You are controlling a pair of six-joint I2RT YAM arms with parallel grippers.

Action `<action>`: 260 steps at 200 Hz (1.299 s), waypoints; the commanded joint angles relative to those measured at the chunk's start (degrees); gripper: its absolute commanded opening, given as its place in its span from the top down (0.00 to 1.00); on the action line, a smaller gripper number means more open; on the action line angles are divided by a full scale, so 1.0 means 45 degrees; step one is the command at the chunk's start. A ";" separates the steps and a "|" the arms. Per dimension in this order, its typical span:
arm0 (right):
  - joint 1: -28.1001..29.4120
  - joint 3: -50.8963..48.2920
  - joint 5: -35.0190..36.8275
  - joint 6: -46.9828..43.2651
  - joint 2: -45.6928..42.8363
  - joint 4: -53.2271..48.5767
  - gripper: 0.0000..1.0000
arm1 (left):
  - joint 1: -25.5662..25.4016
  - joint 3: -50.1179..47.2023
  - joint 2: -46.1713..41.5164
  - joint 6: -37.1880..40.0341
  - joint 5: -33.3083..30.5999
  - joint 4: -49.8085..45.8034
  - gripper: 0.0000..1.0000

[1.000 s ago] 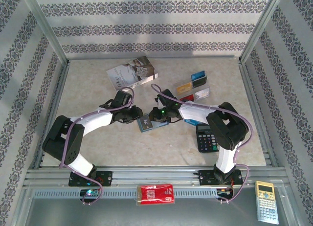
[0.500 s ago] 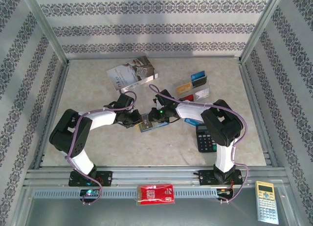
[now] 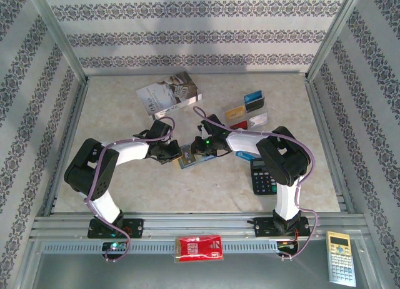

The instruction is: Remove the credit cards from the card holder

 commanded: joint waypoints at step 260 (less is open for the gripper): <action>-0.0327 -0.1088 0.0496 -0.0182 -0.0973 0.0934 1.00 | 0.0252 0.0635 -0.0659 0.0698 0.0871 -0.0424 0.82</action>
